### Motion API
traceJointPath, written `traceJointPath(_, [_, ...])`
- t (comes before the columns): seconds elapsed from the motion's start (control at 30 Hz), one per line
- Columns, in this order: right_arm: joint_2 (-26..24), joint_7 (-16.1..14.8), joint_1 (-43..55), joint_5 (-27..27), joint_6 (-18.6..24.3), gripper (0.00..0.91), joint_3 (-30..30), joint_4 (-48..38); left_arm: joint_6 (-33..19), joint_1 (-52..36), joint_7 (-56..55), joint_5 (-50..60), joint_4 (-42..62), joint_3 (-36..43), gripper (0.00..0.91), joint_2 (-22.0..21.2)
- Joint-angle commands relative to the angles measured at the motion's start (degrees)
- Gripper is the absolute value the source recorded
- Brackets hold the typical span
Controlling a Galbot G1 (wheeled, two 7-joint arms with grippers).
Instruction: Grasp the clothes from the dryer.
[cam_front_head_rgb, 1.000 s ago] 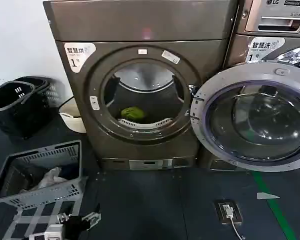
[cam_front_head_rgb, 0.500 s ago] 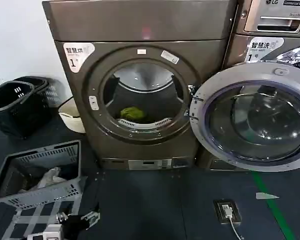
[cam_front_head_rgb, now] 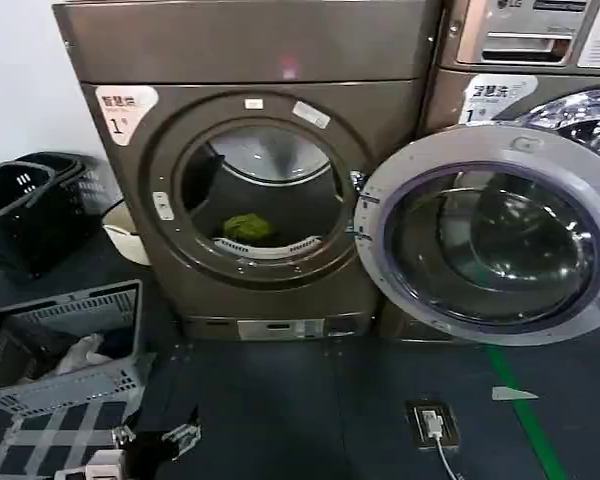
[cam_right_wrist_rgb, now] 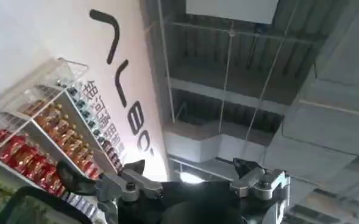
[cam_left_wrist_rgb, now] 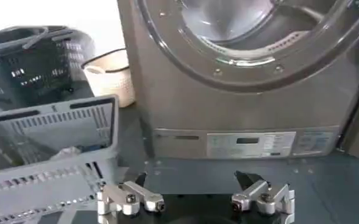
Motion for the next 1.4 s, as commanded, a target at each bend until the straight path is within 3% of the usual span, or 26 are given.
traceJointPath(0.03, [0.08,-0.14,-0.07,0.19,0.12,0.907,0.03,-0.03,-0.02,0.07,0.00,0.05,-0.13,0.00,0.907,0.01])
traceJointPath(1.4, [0.35,-0.19,-0.22,2.52,2.89,0.907,0.14,-0.25,-0.02,-0.14,0.51,0.93,-0.11,0.09,0.907,0.39])
